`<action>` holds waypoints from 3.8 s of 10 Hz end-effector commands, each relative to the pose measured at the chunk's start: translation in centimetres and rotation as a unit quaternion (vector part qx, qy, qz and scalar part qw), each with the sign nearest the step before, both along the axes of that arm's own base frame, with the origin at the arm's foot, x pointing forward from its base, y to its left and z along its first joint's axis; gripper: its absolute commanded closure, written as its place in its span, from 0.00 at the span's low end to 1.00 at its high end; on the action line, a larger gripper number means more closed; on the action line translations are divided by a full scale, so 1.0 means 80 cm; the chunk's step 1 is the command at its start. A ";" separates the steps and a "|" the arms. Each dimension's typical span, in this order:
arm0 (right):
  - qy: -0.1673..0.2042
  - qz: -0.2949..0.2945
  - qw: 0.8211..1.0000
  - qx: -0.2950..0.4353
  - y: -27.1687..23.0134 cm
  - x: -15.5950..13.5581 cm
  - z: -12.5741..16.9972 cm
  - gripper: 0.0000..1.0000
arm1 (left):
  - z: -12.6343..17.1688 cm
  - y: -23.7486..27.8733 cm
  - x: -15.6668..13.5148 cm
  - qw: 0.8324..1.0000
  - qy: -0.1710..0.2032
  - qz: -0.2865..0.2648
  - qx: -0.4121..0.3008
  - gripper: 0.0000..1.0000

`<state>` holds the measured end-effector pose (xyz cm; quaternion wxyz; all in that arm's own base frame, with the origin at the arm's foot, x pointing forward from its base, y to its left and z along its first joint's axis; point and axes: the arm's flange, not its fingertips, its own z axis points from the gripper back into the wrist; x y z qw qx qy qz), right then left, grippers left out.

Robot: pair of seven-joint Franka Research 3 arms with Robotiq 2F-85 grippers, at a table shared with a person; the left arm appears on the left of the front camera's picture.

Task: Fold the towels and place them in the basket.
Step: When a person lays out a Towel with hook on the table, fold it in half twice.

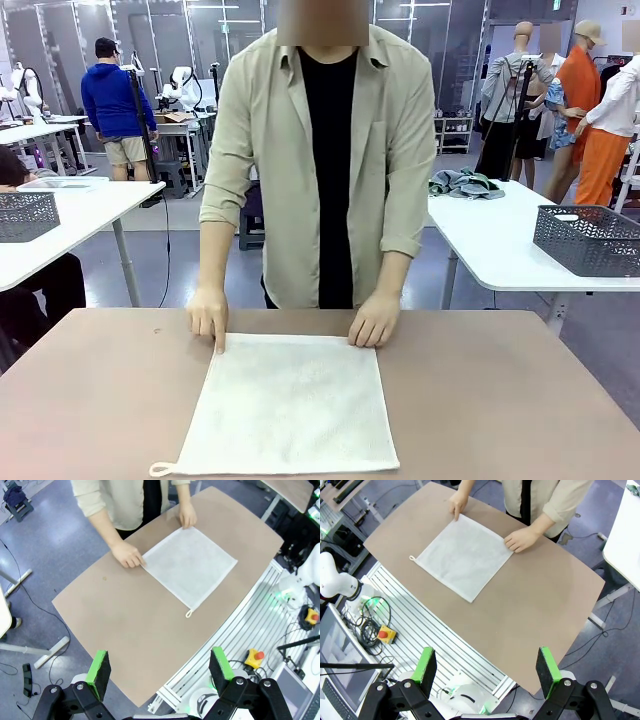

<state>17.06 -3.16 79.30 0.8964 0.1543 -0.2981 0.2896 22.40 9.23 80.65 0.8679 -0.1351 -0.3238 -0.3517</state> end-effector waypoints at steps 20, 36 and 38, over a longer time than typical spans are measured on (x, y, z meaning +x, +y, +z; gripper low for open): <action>-0.009 0.399 0.864 -0.308 0.243 0.055 -0.115 0.00 | -0.121 -0.251 0.041 0.857 -0.049 -0.354 0.373 0.00; 0.048 0.404 0.870 -0.279 0.327 0.111 -0.270 0.00 | -0.289 -0.357 0.079 0.890 0.026 -0.307 0.337 0.00; 0.069 0.411 0.869 -0.269 0.349 0.123 -0.334 0.00 | -0.364 -0.388 0.088 0.892 0.052 -0.313 0.322 0.00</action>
